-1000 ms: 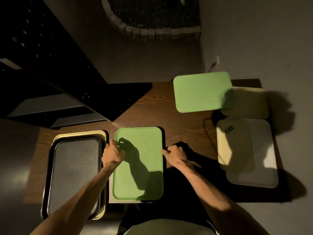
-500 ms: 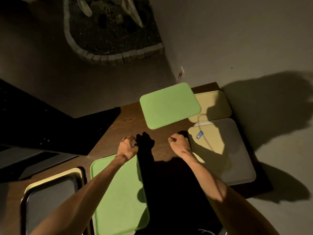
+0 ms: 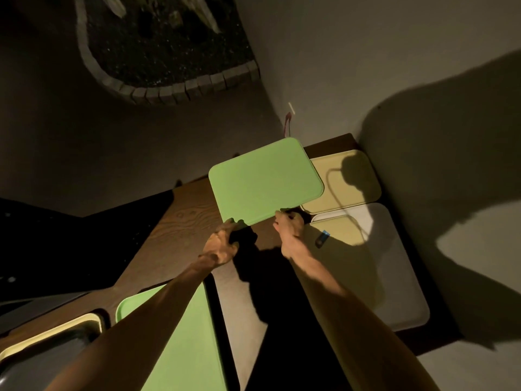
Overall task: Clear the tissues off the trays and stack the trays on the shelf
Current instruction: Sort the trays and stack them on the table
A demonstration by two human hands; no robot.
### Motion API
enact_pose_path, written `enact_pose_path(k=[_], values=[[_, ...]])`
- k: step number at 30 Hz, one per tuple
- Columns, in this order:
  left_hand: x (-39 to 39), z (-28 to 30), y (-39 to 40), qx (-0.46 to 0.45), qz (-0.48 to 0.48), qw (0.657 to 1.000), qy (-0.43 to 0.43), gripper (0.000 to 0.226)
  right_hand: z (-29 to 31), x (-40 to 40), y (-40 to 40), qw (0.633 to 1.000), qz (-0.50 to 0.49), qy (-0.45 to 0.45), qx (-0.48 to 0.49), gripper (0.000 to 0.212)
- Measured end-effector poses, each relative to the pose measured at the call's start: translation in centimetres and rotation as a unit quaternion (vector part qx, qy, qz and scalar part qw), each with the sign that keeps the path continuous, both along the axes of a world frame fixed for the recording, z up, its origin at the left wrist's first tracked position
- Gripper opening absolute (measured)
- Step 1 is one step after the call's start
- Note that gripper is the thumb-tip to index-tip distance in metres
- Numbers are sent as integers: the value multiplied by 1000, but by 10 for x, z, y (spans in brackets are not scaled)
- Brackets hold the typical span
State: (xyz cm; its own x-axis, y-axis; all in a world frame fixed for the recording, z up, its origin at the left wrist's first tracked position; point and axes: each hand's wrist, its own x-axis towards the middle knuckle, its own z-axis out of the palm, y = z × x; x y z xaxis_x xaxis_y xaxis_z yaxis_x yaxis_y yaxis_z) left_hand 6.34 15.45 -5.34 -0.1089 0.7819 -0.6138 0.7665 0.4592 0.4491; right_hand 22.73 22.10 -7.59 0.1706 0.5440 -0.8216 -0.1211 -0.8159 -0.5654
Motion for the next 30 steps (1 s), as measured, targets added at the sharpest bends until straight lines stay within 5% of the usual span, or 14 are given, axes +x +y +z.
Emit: enact_pose_path(k=[5,11,17,22,26,30], values=[[-3,-14,8,8,-11,1000,12,69,4,0,22,984,-122,125,-37,31],[-3,-2,5,90,18,993,78,58,13,7,12,990,-36,112,-82,37],[7,32,8,165,-97,966,176,76,41,4,8,987,-65,146,2,45],[16,72,14,239,-74,953,169,71,84,-7,15,992,61,75,83,50],[15,99,0,257,-9,954,154,53,124,-14,8,957,205,62,194,42],[-6,109,-25,275,187,943,20,28,134,-10,-12,917,299,21,262,48]])
